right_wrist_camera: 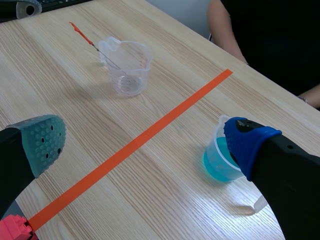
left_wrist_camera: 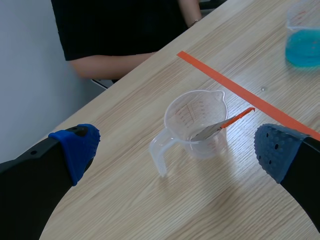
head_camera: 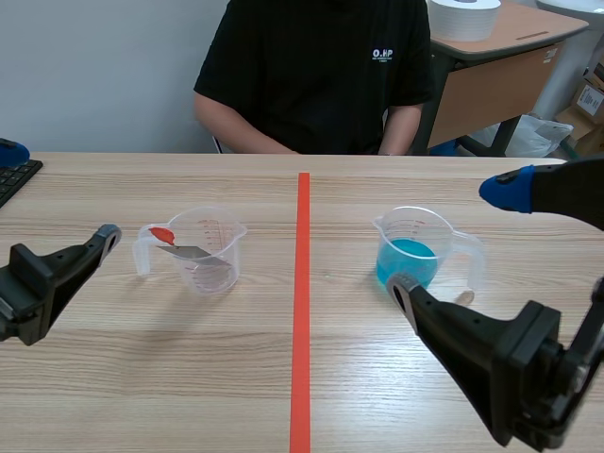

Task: Do the redox reaction experiment.
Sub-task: 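Return to the home posture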

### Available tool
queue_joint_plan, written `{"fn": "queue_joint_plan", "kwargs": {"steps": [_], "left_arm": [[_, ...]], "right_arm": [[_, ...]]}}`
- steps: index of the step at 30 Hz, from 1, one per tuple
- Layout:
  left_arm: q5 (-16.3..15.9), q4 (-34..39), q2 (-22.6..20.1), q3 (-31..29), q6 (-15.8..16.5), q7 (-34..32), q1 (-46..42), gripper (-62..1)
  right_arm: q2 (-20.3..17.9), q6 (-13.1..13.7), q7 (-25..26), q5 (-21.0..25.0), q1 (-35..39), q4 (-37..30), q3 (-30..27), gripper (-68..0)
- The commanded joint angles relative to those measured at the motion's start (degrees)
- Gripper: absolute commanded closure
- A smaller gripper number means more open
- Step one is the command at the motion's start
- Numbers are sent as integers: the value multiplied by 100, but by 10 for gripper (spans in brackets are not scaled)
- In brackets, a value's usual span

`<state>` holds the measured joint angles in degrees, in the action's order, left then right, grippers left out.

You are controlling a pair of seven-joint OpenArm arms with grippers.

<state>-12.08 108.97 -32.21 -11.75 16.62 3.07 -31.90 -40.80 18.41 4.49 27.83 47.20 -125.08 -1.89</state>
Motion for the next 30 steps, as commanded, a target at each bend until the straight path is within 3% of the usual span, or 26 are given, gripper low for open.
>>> {"fn": "queue_joint_plan", "kwargs": {"steps": [1,30], "left_arm": [[-57,33,11,4,-15,-61,-35,-623],[-59,15,11,9,-17,-46,-50,-623]], "right_arm": [[-46,-2,101,39,-55,-2,-37,-679],[-46,-2,-31,39,-55,-2,-37,-679]]}}
